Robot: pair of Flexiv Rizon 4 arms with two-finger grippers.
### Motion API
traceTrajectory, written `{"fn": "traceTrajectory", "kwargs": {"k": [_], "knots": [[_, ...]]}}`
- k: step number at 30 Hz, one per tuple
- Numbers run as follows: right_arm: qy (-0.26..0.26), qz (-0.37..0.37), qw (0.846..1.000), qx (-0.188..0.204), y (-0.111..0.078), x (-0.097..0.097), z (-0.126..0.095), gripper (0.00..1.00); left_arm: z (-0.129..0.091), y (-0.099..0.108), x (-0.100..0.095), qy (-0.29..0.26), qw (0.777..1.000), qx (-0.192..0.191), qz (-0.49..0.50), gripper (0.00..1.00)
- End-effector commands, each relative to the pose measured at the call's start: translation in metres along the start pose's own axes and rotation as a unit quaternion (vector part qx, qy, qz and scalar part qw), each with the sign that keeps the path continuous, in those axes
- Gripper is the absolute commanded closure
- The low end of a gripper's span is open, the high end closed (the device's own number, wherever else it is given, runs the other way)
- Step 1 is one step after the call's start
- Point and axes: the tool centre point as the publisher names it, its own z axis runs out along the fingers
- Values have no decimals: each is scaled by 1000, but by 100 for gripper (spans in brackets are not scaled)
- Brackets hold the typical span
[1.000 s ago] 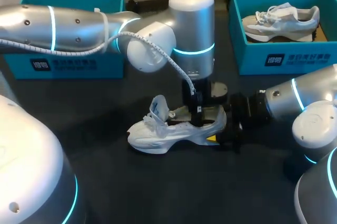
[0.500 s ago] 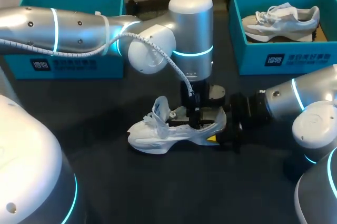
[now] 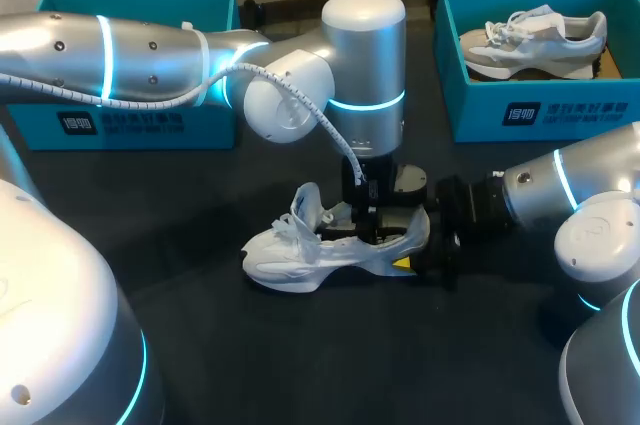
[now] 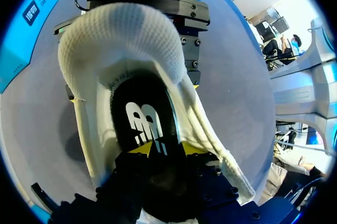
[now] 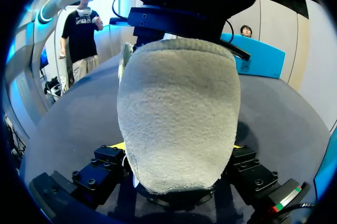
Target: Take the shoe out of the shoebox, open the shoe tongue, remove and reinsert the insole, then place the shoe into the shoebox
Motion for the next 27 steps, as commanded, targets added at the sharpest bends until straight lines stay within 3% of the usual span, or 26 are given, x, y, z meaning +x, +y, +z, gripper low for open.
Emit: {"fn": "traceTrajectory", "kwargs": {"k": [1,10,12,17,20,27], "knots": [[-1,0,1000,2,-2,-1,5,100,36,3,-5,-14,1000,-2,3,65],[-1,0,1000,2,-2,-1,5,100,45,5,-6,-72,997,6,2,63],[-1,0,1000,2,-2,-1,5,100,46,6,-6,-90,996,-2,-1,74],[-1,0,1000,2,-2,-1,5,100,51,5,-10,-110,994,-15,1,76],[-1,0,1000,2,-2,-1,5,100,53,5,-11,-116,993,-18,3,98],[-1,0,1000,2,-2,-1,5,100,43,10,-10,-115,993,-21,1,100]]}}
